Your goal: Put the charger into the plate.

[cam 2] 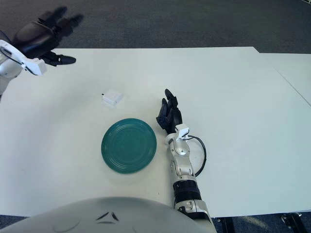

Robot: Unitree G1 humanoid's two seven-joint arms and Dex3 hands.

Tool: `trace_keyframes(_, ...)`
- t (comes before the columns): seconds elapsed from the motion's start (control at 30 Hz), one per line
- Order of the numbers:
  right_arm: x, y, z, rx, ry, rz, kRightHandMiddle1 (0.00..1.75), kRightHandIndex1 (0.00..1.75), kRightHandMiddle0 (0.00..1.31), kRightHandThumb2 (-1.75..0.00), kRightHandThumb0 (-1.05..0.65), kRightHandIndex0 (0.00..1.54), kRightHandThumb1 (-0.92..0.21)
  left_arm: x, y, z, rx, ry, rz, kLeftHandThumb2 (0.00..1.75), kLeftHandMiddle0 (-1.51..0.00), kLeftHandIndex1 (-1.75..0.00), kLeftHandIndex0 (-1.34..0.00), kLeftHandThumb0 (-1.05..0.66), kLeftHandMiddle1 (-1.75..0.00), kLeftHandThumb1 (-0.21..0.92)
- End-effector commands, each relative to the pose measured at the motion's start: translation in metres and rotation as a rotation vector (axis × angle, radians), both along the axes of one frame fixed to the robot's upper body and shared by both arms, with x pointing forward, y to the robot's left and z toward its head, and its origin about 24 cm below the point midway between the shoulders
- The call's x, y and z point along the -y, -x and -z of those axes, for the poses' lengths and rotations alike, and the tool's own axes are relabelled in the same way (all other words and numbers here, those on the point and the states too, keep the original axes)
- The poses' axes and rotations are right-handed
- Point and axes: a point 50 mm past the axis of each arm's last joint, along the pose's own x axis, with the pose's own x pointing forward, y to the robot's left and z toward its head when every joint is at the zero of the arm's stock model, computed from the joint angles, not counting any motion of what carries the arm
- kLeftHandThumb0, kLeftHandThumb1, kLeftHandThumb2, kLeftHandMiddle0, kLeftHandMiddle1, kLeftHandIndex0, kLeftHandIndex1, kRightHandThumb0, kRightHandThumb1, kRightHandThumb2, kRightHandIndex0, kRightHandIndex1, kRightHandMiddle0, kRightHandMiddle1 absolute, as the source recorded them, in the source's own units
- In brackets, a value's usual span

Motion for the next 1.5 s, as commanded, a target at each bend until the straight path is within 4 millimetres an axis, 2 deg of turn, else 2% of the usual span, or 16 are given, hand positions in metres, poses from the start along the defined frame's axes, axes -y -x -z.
trace_keyframes(0.0,0.005,0.020,0.036,-0.197,-0.027,0.014,0.30,0.01,0.00,-0.87,-0.94,0.13,-0.92,0.004,-0.002,0.020,-0.032,-0.102,0.026,0.60,0.00,-0.06,-0.08,-1.05,0.00,0.92)
trace_keyframes(0.13,0.005,0.020,0.038,-0.199,-0.039,0.019,0.29,0.00,0.00,-0.87,-0.94,0.13,-0.92,0.013,-0.004,0.039,-0.077,-0.193,0.064,0.60,0.00,-0.07,-0.09,-1.05,0.00,0.92)
trace_keyframes(0.23,0.004,0.021,0.038,-0.198,-0.039,0.024,0.29,0.00,0.00,-0.87,-0.93,0.13,-0.92,0.016,-0.005,0.043,-0.091,-0.226,0.077,0.58,0.00,-0.08,-0.10,-1.05,0.00,0.92)
trace_keyframes(0.3,0.004,0.021,0.038,-0.199,-0.033,0.031,0.29,0.00,0.00,-0.86,-0.93,0.12,-0.92,0.050,0.011,0.025,-0.063,-0.219,0.191,0.56,0.00,-0.10,-0.11,-1.05,0.00,0.92)
trace_keyframes(0.37,0.003,0.021,0.038,-0.199,-0.033,0.038,0.28,0.00,0.00,-0.87,-0.93,0.12,-0.92,0.058,0.026,0.027,-0.072,-0.203,0.254,0.52,0.00,-0.11,-0.12,-1.05,0.00,0.92)
trace_keyframes(0.43,0.003,0.021,0.038,-0.200,-0.033,0.041,0.27,0.00,0.00,-0.87,-0.93,0.11,-0.92,0.046,0.020,0.046,-0.136,-0.203,0.221,0.48,0.00,-0.13,-0.14,-1.05,0.00,0.92)
trace_keyframes(0.5,0.003,0.022,0.038,-0.201,-0.037,0.042,0.26,0.00,0.00,-0.87,-0.93,0.11,-0.92,0.031,-0.002,0.085,-0.230,-0.260,0.093,0.45,0.00,-0.17,-0.13,-1.05,0.00,0.92)
trace_keyframes(0.57,0.003,0.022,0.038,-0.202,-0.049,0.050,0.26,0.00,0.00,-0.87,-0.93,0.11,-0.92,0.035,-0.009,0.099,-0.228,-0.308,0.069,0.42,0.00,-0.36,-0.05,-1.05,0.00,0.92)
trace_keyframes(0.77,0.002,0.023,0.037,-0.206,-0.064,0.057,0.26,0.00,0.00,-0.85,-0.94,0.11,-0.92,0.046,-0.005,0.097,-0.193,-0.301,0.164,0.43,0.00,-0.50,0.00,-1.05,0.00,0.92)
trace_keyframes(0.83,0.002,0.023,0.037,-0.198,-0.064,0.053,0.26,0.00,0.00,-0.84,-0.94,0.10,-0.92,0.048,-0.003,0.103,-0.208,-0.299,0.184,0.43,0.00,-0.53,0.00,-1.05,0.00,0.92)
trace_keyframes(1.47,0.000,0.025,0.037,-0.201,-0.034,0.036,0.20,0.00,0.00,-0.88,-0.98,0.05,-0.92,0.051,-0.007,0.122,-0.217,-0.236,0.161,0.39,0.00,-0.60,0.00,-1.05,0.00,0.92)
